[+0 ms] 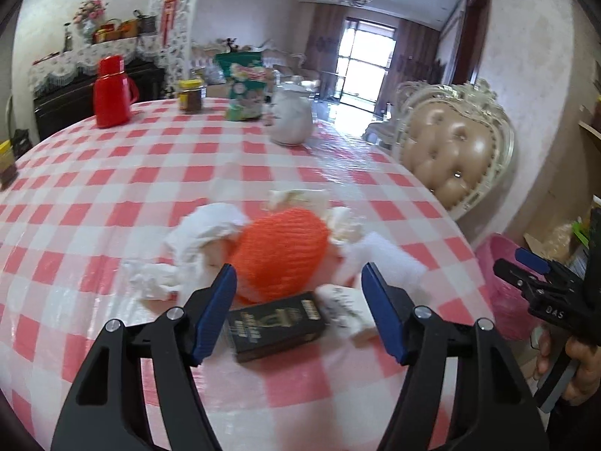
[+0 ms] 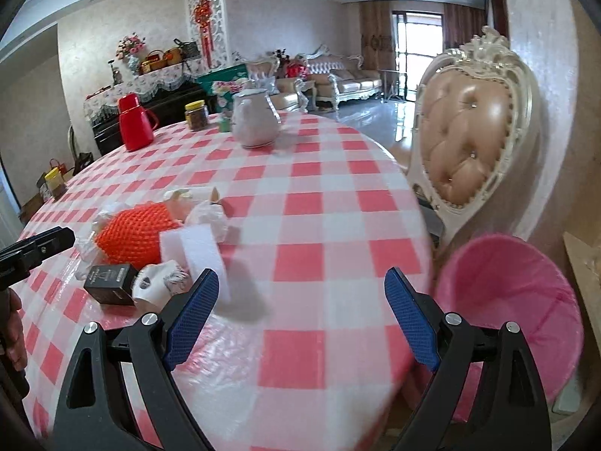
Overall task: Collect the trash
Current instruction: 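Grasp the crumpled white plastic with the left tool while the right tool grasps a foam block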
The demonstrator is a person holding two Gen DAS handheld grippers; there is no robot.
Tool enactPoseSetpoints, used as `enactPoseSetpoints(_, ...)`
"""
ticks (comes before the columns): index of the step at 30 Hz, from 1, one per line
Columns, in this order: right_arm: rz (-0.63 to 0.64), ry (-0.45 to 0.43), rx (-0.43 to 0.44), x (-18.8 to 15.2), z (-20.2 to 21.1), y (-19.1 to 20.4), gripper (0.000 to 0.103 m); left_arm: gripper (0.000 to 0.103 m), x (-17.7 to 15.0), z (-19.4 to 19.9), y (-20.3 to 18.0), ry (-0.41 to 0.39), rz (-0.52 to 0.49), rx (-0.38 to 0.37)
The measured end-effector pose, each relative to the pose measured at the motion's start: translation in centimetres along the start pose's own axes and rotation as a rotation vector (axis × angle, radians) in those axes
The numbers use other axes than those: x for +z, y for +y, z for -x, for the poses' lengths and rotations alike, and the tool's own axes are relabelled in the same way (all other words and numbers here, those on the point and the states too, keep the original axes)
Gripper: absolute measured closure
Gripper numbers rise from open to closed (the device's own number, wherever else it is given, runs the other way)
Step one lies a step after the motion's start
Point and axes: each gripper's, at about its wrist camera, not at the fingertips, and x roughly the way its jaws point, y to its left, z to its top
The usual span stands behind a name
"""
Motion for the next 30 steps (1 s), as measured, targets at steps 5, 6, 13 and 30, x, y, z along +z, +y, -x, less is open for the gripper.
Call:
enactPoseSetpoints(5,0.018,0.014,0.033,0.9,-1.9,1.8,0.018,0.043,0.4,-0.7,3.0,0.012,0.048,0.046)
enactPoseSetpoints(6,0.023,0.019,0.038,1.1,-2.4,2.2,0.018,0.044,0.6,-0.9,3.7,0.016,0.058,0.056)
enactPoseSetpoints(13,0.048,0.052,0.072,2.0,-5.5,4.4,0.018,0.048,1.3,-3.5,6.9,0.062,0.116,0.1)
enactPoseSetpoints(30,0.102,0.196,0.158,1.5,-11.3,6.6,0.049,0.08,0.5,-9.6,9.7,0.177,0.2,0.029)
